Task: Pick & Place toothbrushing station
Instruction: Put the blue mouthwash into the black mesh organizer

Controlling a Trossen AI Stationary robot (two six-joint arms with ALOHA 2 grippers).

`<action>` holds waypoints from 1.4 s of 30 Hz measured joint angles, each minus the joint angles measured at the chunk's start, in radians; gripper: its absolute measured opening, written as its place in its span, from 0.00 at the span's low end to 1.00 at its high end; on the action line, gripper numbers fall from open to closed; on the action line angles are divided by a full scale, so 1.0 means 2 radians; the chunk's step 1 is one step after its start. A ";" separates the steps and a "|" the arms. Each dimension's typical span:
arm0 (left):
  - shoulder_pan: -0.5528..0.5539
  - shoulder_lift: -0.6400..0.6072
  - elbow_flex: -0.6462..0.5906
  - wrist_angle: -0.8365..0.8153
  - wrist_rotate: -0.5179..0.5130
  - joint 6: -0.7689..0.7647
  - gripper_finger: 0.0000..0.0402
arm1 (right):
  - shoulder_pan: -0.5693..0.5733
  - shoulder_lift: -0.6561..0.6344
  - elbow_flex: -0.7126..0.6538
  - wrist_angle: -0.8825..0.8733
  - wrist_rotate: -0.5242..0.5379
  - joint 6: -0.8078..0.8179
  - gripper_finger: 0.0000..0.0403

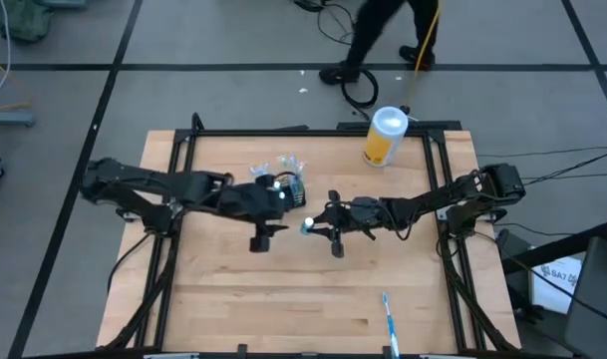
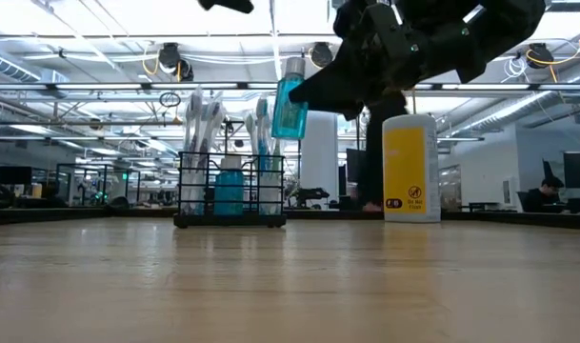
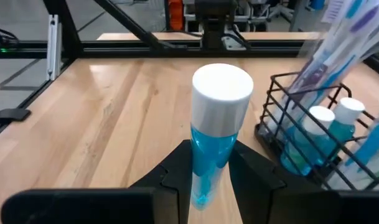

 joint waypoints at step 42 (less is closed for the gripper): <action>0.056 0.211 0.136 -0.076 0.078 0.031 0.37 | 0.002 0.000 0.000 -0.043 0.002 -0.059 0.21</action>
